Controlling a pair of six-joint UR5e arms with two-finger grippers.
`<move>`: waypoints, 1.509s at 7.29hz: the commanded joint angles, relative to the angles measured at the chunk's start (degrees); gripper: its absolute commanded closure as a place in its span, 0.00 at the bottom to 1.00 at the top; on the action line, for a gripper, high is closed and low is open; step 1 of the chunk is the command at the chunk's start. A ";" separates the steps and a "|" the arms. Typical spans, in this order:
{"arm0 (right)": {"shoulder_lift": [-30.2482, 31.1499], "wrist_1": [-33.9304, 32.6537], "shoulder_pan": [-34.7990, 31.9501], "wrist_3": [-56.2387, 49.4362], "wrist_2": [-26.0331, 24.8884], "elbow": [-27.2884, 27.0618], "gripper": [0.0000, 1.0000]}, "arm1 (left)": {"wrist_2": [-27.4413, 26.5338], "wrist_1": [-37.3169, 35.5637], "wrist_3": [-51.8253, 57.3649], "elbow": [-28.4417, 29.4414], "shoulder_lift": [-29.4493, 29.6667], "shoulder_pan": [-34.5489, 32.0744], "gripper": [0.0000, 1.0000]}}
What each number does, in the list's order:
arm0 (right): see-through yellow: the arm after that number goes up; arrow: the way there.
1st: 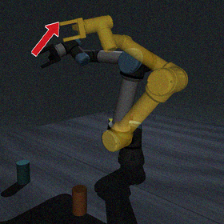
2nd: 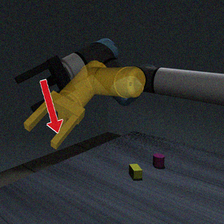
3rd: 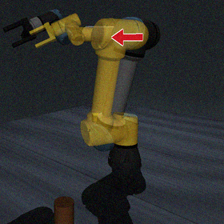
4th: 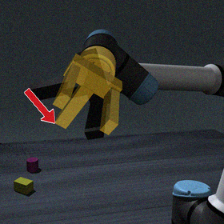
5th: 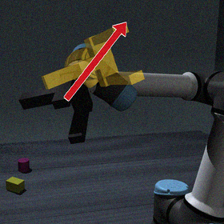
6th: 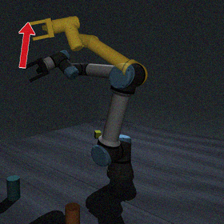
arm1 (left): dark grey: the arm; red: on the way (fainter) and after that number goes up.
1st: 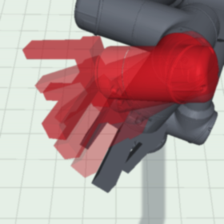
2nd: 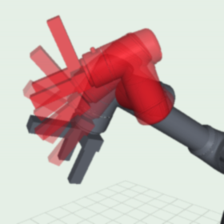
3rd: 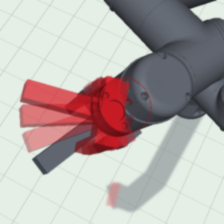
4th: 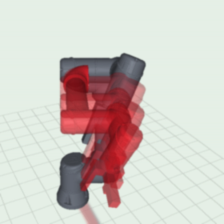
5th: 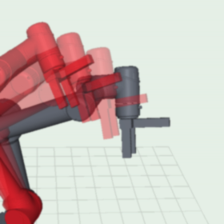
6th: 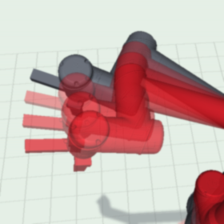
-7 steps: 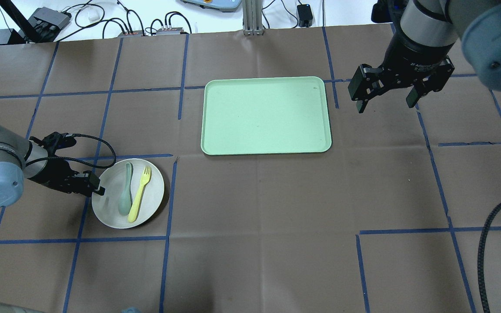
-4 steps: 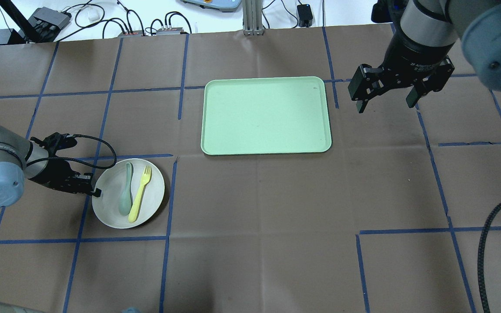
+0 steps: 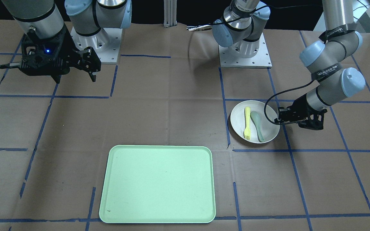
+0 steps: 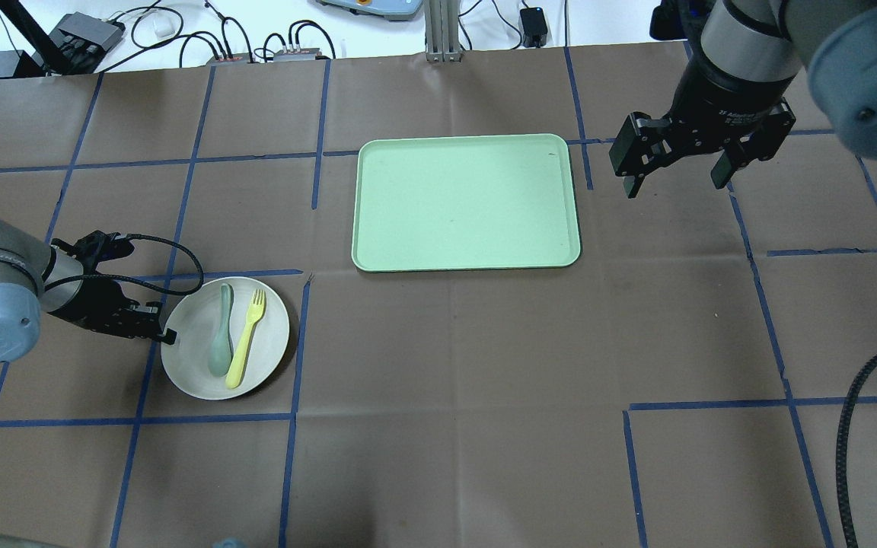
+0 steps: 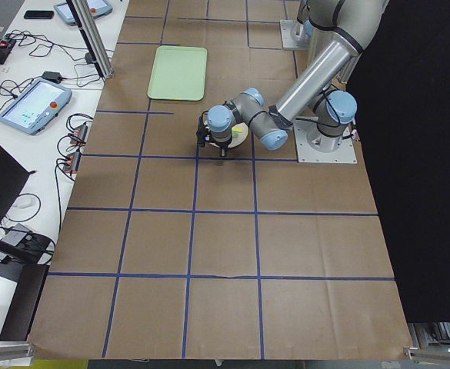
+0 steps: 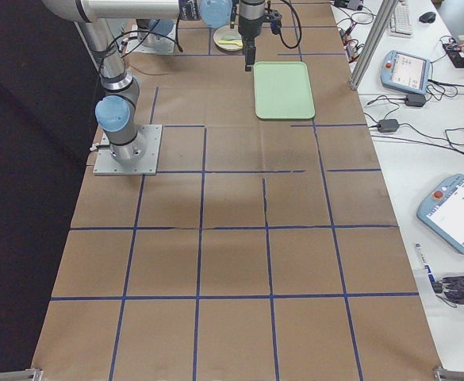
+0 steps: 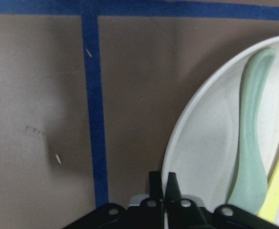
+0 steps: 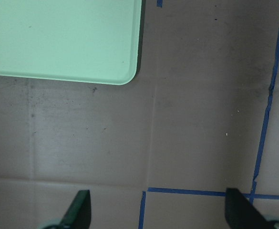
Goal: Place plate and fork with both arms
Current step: 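Slide the plate with the left gripper onto the mint-green tray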
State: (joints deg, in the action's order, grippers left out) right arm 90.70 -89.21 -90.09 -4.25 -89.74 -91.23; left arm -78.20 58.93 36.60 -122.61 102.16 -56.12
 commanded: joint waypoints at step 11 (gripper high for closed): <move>-0.09 0.09 0.09 -0.14 -0.09 0.00 0.00 | 10.52 -0.75 -29.36 30.27 18.12 -31.03 1.00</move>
State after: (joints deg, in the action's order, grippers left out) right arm 90.67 -89.16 -90.06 -4.33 -89.75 -91.23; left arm -67.64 58.40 11.15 -98.09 115.45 -83.20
